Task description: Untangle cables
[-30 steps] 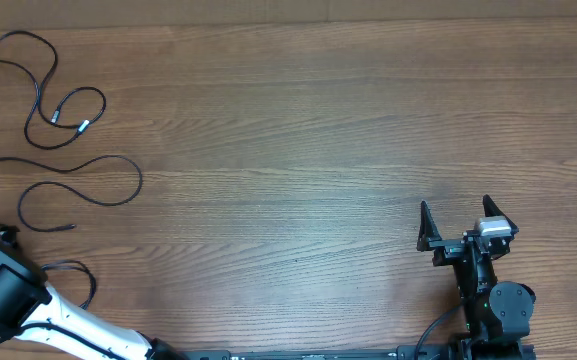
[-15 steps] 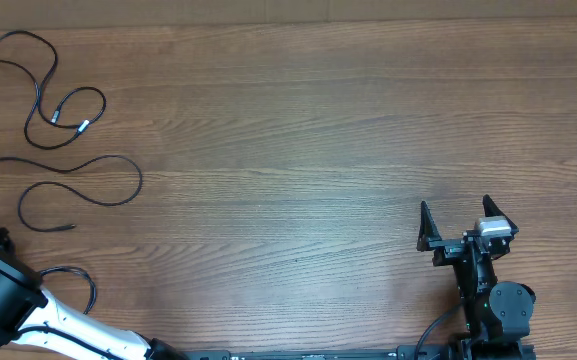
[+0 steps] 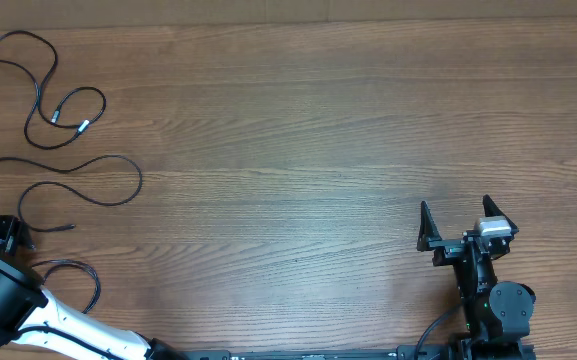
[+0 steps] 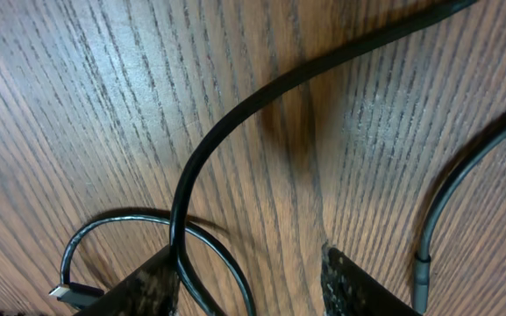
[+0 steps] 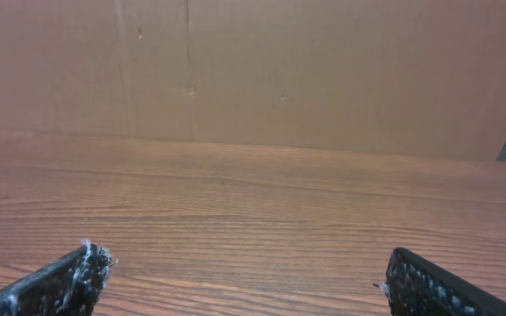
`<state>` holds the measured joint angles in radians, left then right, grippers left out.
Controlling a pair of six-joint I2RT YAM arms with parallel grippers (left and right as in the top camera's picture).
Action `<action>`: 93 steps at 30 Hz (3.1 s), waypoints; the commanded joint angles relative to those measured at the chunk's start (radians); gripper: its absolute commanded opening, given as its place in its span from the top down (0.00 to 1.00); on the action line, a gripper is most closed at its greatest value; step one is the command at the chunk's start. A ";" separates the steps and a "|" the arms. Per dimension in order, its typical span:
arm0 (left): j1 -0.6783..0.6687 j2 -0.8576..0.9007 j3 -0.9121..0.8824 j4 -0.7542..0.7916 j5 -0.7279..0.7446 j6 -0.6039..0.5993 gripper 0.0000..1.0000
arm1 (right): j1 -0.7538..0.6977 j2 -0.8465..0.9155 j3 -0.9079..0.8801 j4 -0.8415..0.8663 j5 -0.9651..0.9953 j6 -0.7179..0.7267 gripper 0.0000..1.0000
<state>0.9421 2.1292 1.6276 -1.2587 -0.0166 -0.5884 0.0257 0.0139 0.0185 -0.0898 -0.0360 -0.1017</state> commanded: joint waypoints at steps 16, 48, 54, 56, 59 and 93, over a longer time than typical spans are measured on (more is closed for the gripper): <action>-0.045 0.008 -0.071 0.075 0.010 0.035 0.72 | -0.005 -0.007 -0.010 0.007 0.012 -0.001 0.00; -0.184 0.009 0.311 -0.192 -0.039 0.108 0.05 | -0.005 -0.007 -0.010 0.007 0.012 -0.001 0.00; -0.183 0.009 0.169 -0.059 -0.091 0.109 0.03 | -0.005 -0.007 -0.010 0.007 0.012 -0.001 0.00; -0.182 0.009 0.114 0.002 -0.072 0.109 0.05 | -0.005 -0.007 -0.010 0.007 0.012 -0.001 0.00; -0.183 0.009 0.031 0.118 0.015 0.110 0.09 | -0.005 -0.007 -0.010 0.007 0.012 -0.001 0.00; -0.205 0.009 -0.163 0.476 0.226 0.113 0.74 | -0.005 -0.007 -0.010 0.007 0.012 -0.001 0.00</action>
<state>0.7544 2.1189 1.4906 -0.7952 0.1661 -0.4725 0.0257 0.0139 0.0185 -0.0895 -0.0357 -0.1017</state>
